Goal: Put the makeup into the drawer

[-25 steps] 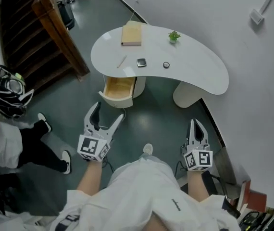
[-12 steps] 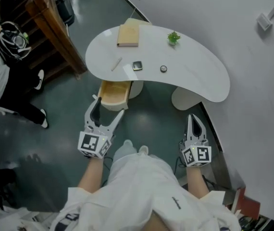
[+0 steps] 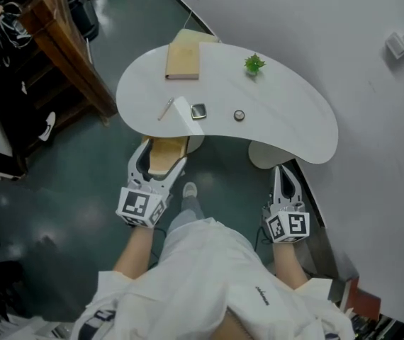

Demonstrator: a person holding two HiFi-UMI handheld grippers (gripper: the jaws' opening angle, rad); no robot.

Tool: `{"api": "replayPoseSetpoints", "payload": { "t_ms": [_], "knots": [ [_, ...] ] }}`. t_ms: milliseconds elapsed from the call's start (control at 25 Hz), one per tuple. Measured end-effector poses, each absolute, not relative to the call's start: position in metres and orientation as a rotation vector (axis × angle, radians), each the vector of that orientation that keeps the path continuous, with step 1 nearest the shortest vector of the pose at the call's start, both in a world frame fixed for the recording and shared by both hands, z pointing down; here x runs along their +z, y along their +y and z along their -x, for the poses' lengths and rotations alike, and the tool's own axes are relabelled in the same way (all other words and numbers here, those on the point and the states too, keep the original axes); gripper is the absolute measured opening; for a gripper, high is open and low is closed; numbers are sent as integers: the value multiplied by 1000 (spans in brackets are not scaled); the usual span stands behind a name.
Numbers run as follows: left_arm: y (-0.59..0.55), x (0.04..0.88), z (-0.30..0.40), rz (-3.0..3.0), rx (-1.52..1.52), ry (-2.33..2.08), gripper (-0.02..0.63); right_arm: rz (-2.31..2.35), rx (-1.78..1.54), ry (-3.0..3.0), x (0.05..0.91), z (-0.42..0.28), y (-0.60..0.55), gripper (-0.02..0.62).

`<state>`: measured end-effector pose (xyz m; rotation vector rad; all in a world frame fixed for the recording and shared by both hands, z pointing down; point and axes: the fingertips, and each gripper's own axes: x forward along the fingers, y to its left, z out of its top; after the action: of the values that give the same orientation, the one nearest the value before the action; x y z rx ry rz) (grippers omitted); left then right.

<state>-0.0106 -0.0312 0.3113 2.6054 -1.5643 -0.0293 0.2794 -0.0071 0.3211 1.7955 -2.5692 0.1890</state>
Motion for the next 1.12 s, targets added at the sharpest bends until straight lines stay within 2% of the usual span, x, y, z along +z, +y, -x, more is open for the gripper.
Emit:
{"api": "replayPoseSetpoints", "payload": {
  "t_ms": [400, 1120],
  "knots": [
    [-159, 357, 11, -2555, 102, -1458, 383, -1764, 238, -2542, 335, -218, -134, 17],
    [-275, 469, -30, -2415, 316, -1346, 383, -1538, 373, -2502, 426, -152, -257, 17]
  ]
}}
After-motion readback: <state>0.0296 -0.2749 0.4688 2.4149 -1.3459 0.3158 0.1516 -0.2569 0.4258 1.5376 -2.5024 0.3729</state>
